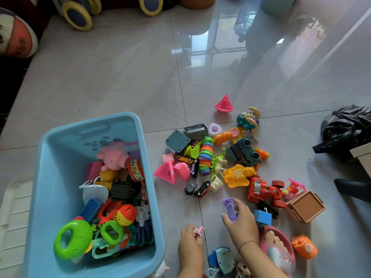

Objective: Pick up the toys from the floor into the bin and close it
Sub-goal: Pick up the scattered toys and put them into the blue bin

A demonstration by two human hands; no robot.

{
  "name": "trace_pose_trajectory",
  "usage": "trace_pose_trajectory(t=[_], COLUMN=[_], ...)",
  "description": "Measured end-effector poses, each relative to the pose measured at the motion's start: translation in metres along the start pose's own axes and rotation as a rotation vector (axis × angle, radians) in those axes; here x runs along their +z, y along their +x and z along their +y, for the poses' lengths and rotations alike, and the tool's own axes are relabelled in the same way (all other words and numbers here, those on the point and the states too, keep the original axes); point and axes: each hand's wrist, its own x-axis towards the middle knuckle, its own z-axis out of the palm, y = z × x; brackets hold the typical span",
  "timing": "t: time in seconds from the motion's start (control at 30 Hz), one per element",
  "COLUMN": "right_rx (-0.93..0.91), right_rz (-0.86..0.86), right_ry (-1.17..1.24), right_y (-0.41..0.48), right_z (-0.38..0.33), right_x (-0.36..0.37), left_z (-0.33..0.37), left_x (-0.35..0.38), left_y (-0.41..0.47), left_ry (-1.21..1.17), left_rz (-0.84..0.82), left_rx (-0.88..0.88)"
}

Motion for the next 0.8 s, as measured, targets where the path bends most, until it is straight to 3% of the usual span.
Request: trace_pose_trajectory(t=[0.17,0.37,0.47,0.6,0.8], right_rx=[0.011,-0.071,-0.190,-0.358,-0.527], right_rz=[0.095,0.184,0.114,-0.108,-0.302], right_ry=[0.143,0.432,0.507,0.527,0.144], right_y=[-0.010,-0.040,-0.072,-0.122,-0.158], right_z=[-0.013,-0.071,-0.120,-0.177,-0.198], right_x=[-0.015,-0.046,-0.053,-0.037,0.012], left_z=[0.027,0.090,0.094,0.057,0.015], left_x=[-0.021,-0.088,-0.143,-0.209,-0.254], left_y=[-0.019,-0.055,-0.065,-0.050,-0.049], left_ry=[-0.339,-0.675,-0.753,-0.884,-0.832], left_rz=[-0.015,0.139,0.366,0.693,0.584], left_rx=[-0.086,0.151,0.186,-0.049,-0.183])
